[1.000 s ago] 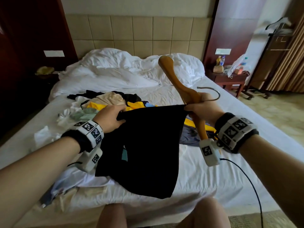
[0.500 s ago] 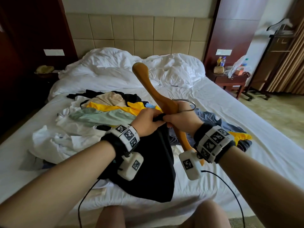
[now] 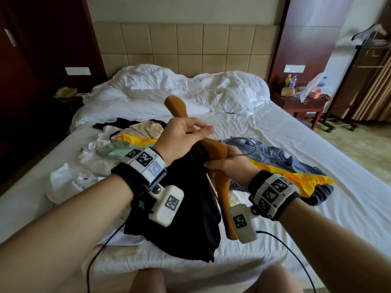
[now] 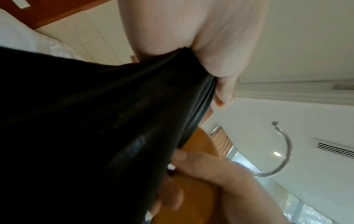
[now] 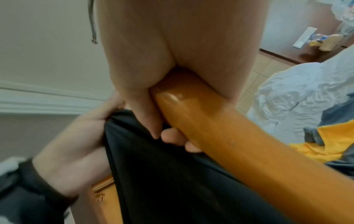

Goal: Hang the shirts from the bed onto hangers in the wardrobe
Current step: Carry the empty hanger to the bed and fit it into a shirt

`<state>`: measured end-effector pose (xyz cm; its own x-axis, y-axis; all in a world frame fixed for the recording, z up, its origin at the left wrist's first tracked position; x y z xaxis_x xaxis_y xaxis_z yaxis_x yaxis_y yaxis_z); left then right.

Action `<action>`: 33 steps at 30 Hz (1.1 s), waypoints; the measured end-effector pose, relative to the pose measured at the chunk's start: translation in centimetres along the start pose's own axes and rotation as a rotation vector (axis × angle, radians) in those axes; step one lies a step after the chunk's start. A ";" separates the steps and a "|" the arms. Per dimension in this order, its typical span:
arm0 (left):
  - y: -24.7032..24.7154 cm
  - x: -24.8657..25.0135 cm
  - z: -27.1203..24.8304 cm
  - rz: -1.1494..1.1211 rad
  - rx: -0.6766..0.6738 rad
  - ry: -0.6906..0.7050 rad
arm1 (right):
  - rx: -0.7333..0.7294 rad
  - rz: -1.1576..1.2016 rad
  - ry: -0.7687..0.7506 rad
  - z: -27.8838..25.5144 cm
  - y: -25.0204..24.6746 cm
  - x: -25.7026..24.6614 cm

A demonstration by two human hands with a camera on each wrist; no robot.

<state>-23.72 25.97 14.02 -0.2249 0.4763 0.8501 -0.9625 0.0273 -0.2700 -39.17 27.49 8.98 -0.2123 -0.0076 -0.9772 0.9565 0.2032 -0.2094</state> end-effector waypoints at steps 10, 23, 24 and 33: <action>-5.3 3.8 0.2 0.022 0.037 0.045 | 0.000 -0.278 -0.097 1.0 1.2 0.5; -9.5 -5.4 -0.9 0.728 -0.585 -0.215 | 0.394 -0.216 -0.137 0.6 -7.5 -5.2; -9.4 -5.3 -1.1 0.736 -0.658 -0.246 | 0.406 -0.255 -0.128 0.4 -7.7 -4.8; -5.1 -3.0 -1.4 0.667 -0.334 0.070 | 0.282 -0.165 -0.029 -0.7 -6.6 -2.2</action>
<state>-17.90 25.58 12.20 -0.7236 0.5395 0.4305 -0.5255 -0.0264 -0.8504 -45.17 26.87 12.53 -0.3670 -0.0462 -0.9291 0.9283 -0.0825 -0.3626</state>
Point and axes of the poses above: each hand's wrist, its own z-axis towards the middle knuckle, its own y-axis out of the palm, x = y × z, the point moved 3 cm from there along z, towards the middle knuckle, and after that the axes turned 2 degrees about y, right-handed, at the moved point
